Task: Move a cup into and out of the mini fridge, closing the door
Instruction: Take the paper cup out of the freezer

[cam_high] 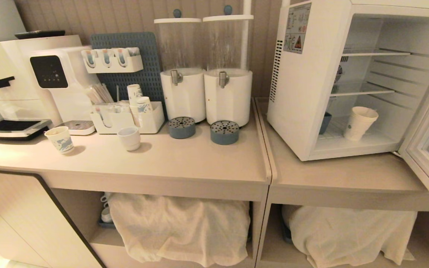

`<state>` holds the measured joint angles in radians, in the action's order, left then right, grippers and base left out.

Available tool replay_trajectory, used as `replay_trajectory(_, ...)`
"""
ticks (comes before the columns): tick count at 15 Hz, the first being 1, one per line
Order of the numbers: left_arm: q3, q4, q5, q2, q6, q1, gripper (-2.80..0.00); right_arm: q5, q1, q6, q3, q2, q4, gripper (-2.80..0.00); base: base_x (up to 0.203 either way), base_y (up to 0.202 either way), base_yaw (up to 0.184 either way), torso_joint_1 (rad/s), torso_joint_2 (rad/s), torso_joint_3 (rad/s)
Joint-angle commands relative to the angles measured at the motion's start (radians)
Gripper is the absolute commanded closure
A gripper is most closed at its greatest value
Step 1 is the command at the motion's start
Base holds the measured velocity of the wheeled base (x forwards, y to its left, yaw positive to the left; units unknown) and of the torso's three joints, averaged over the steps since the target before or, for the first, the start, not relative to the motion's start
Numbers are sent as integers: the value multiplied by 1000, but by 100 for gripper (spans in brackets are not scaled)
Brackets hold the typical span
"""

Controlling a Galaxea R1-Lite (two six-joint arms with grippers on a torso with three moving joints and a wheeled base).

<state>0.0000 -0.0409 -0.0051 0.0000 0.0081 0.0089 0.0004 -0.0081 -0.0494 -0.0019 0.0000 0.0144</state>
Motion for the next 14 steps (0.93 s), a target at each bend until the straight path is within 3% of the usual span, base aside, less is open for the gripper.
replay_trajectory(1, 14, -1, 1, 0, -2, 0, -280, -2, 0, 0, -7, 0, 9, 0, 0, 0, 0, 0, 0, 0)
replay_trajectory(12, 14, -1, 1, 0, -5, 0, -280, -2, -1, 0, -16, 0, 34, 0, 0, 0, 0, 0, 0, 0)
replay_trajectory(14, 14, -1, -1, 0, -3, 0, -280, -4, -1, 0, -116, 7, 69, 0, 0, 0, 0, 0, 0, 0)
